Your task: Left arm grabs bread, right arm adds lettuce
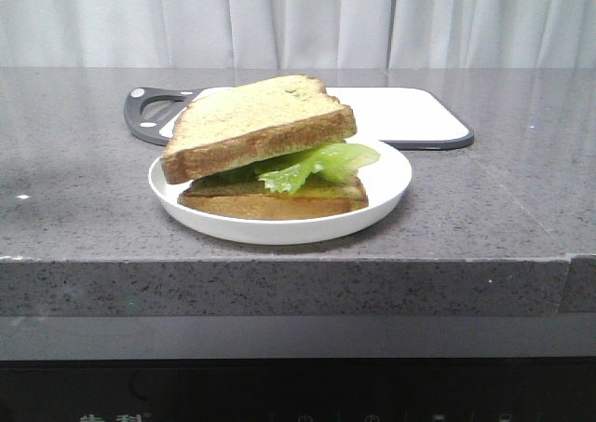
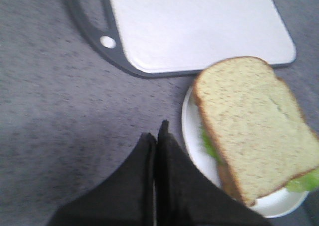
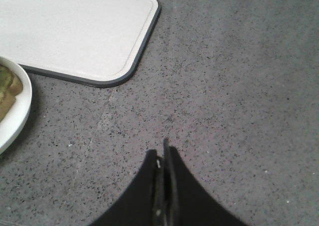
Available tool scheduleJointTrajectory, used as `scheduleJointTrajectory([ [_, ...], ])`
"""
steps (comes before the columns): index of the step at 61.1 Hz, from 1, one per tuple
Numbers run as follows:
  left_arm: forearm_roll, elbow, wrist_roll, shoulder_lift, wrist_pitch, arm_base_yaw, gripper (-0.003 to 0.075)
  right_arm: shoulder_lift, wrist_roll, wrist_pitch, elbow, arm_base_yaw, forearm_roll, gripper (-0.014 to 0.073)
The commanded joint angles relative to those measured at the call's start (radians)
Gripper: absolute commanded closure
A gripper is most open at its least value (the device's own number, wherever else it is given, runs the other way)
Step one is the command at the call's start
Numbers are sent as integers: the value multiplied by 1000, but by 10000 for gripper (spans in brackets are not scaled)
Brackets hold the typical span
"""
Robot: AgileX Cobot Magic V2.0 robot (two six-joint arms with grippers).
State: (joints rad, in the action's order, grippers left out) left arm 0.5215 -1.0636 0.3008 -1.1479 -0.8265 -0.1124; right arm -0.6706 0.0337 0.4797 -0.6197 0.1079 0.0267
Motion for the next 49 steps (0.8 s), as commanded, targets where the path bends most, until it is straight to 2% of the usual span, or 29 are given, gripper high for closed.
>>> scheduleJointTrajectory([
  [1, -156, -22, -108, 86, 98, -20, 740, 6, 1, -56, -54, -1, -19, 653],
  [12, -343, 74, -145, 248, 229, -39, 740, 15, 1, -63, -54, -1, -19, 653],
  [28, -418, 338, -145, 539, 520, -39, 740, 107, 3, -128, -35, -1, -27, 653],
  [35, -418, 431, -145, 648, 563, -39, 740, 166, 4, -180, 6, -1, -35, 653],
  [49, -364, 555, -145, 828, 563, -39, 740, 303, 4, -222, 126, -1, -51, 653],
])
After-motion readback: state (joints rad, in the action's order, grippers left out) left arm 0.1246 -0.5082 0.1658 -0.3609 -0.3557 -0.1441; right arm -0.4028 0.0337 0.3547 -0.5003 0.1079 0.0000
